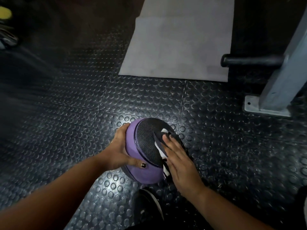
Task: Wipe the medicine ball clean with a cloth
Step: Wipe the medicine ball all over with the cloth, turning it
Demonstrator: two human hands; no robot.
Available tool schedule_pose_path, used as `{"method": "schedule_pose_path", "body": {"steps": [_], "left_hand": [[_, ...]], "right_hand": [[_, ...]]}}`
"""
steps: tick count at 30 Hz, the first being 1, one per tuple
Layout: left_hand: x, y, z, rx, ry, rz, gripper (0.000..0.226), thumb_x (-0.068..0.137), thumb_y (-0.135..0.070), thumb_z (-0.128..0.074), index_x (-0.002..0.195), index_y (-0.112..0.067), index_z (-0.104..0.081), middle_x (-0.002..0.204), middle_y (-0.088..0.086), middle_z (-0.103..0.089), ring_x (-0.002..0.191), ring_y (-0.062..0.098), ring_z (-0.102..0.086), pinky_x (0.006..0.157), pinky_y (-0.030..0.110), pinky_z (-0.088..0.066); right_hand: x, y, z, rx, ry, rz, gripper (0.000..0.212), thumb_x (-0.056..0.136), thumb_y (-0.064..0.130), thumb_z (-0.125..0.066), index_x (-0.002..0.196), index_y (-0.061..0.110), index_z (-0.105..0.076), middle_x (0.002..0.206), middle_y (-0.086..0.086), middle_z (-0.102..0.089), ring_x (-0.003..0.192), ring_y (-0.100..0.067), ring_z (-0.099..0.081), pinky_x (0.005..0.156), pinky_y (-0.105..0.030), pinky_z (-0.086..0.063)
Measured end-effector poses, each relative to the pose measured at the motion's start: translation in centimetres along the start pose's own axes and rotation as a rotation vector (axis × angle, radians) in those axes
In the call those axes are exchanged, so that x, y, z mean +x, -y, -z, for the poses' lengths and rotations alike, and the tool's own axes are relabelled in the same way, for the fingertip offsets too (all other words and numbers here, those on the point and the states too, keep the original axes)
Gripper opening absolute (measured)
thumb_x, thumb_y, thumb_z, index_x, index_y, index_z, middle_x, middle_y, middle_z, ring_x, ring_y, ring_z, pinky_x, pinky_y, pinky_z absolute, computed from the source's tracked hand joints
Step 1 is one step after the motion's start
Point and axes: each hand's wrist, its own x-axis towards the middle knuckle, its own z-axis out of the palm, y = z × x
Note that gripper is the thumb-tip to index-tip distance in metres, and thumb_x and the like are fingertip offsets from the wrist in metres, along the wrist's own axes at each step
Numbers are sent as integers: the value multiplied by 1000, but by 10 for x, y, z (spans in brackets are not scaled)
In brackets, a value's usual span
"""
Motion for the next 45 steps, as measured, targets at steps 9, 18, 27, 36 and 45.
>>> {"method": "schedule_pose_path", "body": {"steps": [9, 18, 27, 36, 45], "left_hand": [[4, -21, -16, 411, -57, -65, 169, 35, -39, -100, 158, -20, 15, 165, -8, 15, 152, 14, 12, 126, 37, -10], [-2, -11, -22, 505, -80, -122, 177, 23, -75, -82, 157, -11, 14, 164, -2, 13, 150, 12, 20, 120, 21, 8], [-20, -9, -37, 539, -140, -183, 171, 28, -81, -77, 156, -19, 17, 162, -11, 16, 150, 12, 21, 126, 45, -4], [-37, 13, -39, 774, -100, -341, 156, 41, -83, -70, 156, -26, 19, 165, -5, 16, 153, 22, 13, 124, 49, -10], [-46, 26, -45, 768, -156, -449, 146, 54, -82, -73, 158, -8, -2, 167, 10, -4, 154, 35, -1, 119, 57, -19]], "right_hand": [[26, 28, -12, -242, 98, 211, 56, 95, 21, -40, 149, 25, -27, 159, 4, -20, 147, -17, -12, 119, -39, -11], [80, 47, -28, -458, 143, 21, 46, 97, 32, -27, 136, 17, -49, 148, 0, -42, 139, -22, -34, 116, -41, -22], [163, 4, -12, -239, 485, -413, 33, 102, 25, -32, 103, 8, -60, 103, -11, -61, 97, -27, -57, 80, -33, -43], [80, 17, 1, 83, 131, -439, 34, 102, 23, -39, 131, 20, -54, 124, 7, -56, 99, -8, -57, 76, -14, -39], [37, 44, -18, -300, 160, -39, 50, 98, 31, -22, 143, 17, -40, 152, 5, -35, 143, -14, -23, 118, -33, -12]]}}
